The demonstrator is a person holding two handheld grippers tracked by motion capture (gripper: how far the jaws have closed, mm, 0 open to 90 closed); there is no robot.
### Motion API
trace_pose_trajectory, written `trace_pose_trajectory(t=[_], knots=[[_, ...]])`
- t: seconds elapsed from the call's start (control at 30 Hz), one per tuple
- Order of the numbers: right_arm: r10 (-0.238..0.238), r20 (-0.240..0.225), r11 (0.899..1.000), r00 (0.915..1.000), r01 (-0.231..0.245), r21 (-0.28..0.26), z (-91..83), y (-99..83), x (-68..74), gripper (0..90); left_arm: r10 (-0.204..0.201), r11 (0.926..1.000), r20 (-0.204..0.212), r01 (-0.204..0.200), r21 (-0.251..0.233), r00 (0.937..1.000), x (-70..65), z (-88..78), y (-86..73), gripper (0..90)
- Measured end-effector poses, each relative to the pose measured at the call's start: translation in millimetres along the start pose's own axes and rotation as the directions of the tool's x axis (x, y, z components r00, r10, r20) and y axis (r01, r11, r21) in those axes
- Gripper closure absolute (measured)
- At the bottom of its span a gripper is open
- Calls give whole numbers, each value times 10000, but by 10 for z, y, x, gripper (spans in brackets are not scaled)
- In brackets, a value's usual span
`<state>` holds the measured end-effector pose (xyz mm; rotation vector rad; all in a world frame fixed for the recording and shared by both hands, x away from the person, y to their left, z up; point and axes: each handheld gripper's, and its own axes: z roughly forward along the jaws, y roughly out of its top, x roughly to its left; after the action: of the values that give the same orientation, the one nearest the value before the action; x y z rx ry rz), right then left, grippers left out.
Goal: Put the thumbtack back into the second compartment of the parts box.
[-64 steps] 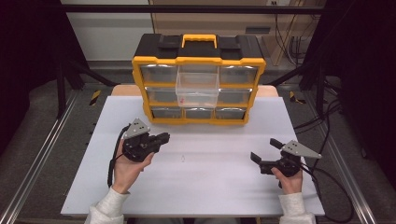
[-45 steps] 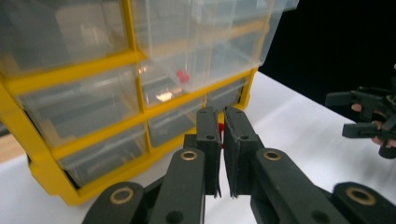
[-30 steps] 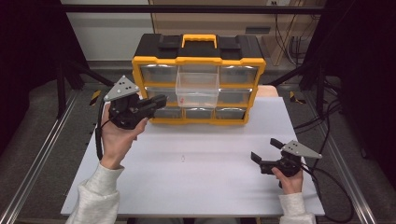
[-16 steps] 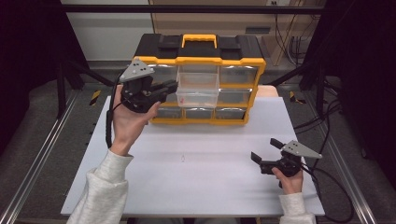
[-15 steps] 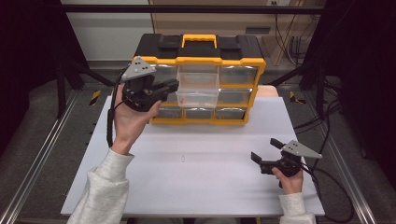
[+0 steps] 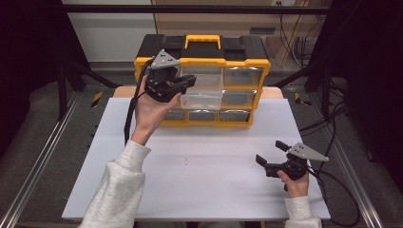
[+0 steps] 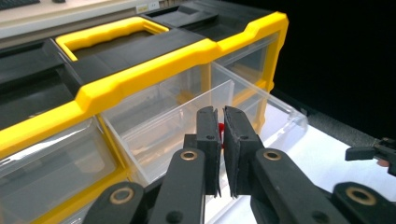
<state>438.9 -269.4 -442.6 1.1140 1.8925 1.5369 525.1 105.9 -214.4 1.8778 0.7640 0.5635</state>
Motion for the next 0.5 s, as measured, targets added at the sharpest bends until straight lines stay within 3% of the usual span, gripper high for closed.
trace_pose_trajectory(t=[0.3, 0.5], knots=[[-9, -27, 10000, 10000, 10, 24, 4, -3, 2, 3, -95, 9994, -83, 98, 320, 9999, 72, 173, -31, 846], [-9, -28, 10000, 10000, 9, 33, 5, -3, 3, 3, 138, 9970, -274, -117, 765, 9995, 71, 260, -57, 842]])
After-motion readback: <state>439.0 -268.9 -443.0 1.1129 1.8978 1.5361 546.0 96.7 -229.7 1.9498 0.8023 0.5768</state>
